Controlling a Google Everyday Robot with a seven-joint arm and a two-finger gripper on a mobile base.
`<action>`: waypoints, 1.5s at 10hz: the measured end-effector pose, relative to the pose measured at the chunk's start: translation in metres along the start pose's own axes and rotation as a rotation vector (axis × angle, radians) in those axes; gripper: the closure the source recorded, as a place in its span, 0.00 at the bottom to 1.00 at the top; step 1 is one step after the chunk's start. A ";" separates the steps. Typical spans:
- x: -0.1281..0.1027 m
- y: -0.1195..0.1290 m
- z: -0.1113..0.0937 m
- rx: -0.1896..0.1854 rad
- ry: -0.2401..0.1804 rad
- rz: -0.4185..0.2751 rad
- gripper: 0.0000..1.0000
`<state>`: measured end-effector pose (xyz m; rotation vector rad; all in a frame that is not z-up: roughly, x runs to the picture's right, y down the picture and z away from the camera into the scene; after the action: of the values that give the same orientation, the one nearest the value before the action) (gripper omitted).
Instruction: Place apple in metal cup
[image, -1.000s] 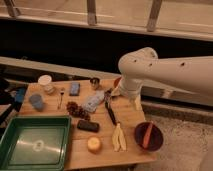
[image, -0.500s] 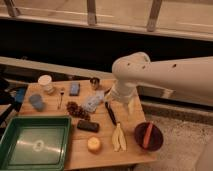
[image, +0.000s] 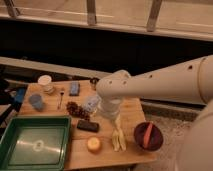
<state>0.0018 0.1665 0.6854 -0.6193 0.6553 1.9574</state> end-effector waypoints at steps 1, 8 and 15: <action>0.006 0.002 0.017 0.009 0.032 -0.020 0.20; 0.011 0.005 0.037 0.007 0.085 -0.037 0.20; 0.034 0.027 0.106 0.001 0.239 -0.092 0.20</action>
<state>-0.0525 0.2470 0.7455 -0.8765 0.7602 1.8134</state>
